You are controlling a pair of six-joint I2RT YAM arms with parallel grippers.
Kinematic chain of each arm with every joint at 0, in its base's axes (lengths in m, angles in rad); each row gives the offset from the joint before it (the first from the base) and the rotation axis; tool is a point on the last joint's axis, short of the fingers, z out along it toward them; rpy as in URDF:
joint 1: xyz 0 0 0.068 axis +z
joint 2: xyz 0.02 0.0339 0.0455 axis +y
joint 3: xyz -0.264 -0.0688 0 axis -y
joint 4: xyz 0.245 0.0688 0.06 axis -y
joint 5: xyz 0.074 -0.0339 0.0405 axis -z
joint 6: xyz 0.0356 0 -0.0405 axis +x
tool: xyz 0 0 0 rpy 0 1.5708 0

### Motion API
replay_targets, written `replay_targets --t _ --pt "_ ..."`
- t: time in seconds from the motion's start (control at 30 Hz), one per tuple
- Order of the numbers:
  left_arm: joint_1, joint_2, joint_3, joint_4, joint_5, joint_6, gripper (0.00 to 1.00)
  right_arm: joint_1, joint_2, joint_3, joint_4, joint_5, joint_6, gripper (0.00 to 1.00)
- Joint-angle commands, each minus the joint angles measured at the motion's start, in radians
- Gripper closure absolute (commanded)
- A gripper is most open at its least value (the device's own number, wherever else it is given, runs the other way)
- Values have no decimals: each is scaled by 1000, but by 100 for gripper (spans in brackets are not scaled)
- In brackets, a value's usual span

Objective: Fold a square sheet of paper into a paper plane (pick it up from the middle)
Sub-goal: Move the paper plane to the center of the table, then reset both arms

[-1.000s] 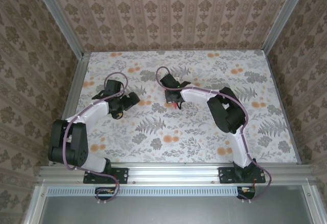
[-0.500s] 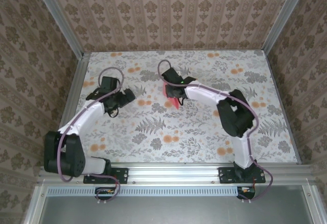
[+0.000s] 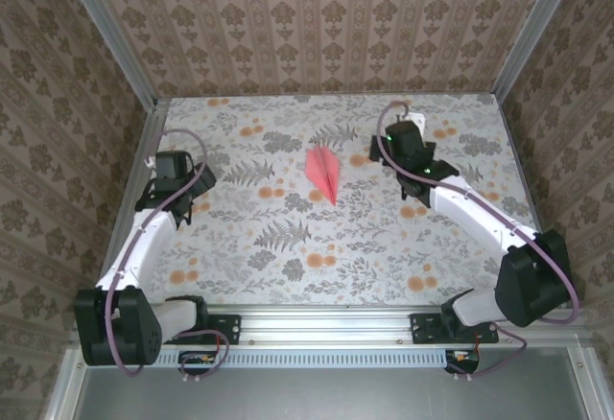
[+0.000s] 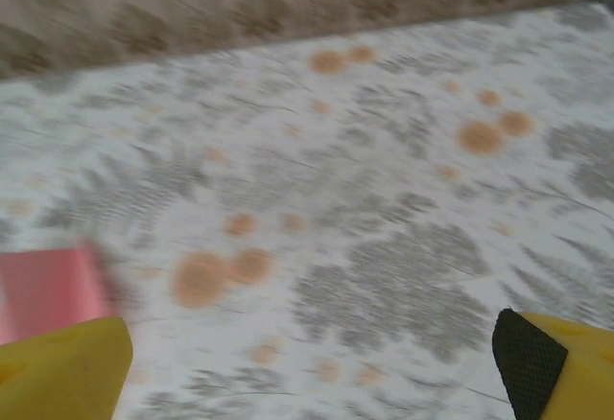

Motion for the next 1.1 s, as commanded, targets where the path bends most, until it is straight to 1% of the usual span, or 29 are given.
replay_targets --t 0.0,0.13,0.17,0.2,0.3,0.37,0.47,0.57,0.6,0.63,0.7,0.77,0.83,0.9,1.0,1.07 --pt "42 -22 -50 102 -29 132 1 -68 -54 -124 113 104 -55 0" --pt "74 -22 -123 198 -3 237 0 -145 -64 -268 234 152 -85 0" --pt "80 -26 -151 240 1 259 0 -162 -60 -299 279 155 -101 0" --pt "86 -32 -182 294 4 276 0 -182 -66 -297 255 146 -86 0" --pt "106 -42 -269 452 45 316 0 -198 -57 -366 402 165 -174 0" --pt "107 -42 -309 546 75 356 0 -207 -45 -388 445 156 -206 0" --pt "107 -23 -343 647 134 421 0 -235 -16 -448 595 74 -228 0" --pt "110 11 -364 736 186 457 0 -261 37 -487 744 -31 -265 0" --pt "113 26 -370 767 210 461 0 -266 57 -490 778 -48 -285 0" --pt "114 40 -376 798 235 467 0 -270 64 -485 779 -65 -293 0" --pt "117 87 -380 853 273 468 0 -287 82 -509 867 -135 -322 0" --pt "116 124 -385 899 294 467 0 -314 117 -524 919 -203 -308 0" --pt "120 153 -373 903 313 467 0 -329 107 -540 929 -261 -310 0" --pt "125 169 -363 909 341 478 0 -347 112 -581 1007 -321 -307 0" --pt "131 191 -371 973 380 482 0 -359 147 -615 1104 -372 -310 0" --pt "132 212 -363 992 390 487 0 -359 155 -624 1125 -381 -315 0"
